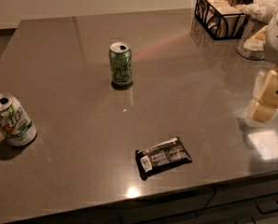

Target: Move rxbar chocolate near green can

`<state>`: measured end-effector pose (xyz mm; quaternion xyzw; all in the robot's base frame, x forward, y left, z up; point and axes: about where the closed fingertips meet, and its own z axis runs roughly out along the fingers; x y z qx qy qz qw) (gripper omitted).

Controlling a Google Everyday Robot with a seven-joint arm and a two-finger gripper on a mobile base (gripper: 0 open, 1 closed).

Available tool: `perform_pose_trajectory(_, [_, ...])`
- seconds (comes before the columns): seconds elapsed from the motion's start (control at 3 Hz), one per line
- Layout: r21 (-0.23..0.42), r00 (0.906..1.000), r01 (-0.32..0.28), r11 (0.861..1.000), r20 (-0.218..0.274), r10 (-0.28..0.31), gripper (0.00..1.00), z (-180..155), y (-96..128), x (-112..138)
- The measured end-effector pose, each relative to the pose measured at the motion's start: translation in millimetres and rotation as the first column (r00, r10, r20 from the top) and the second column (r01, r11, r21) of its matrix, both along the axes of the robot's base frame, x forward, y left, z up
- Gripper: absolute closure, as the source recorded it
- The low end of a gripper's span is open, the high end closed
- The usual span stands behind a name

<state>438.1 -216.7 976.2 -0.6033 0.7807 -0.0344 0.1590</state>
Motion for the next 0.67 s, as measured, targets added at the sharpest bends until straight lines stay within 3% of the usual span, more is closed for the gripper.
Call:
perform_pose_trajectory(0.33, [0.0, 1.0, 0.0, 1.0, 0.0, 0.0, 0.0, 0, 0, 0])
perform_pose_trajectory(0.67, [0.025, 0.9985, -0.051, 0.998, -0.018, 0.052, 0.0, -5, 14, -6])
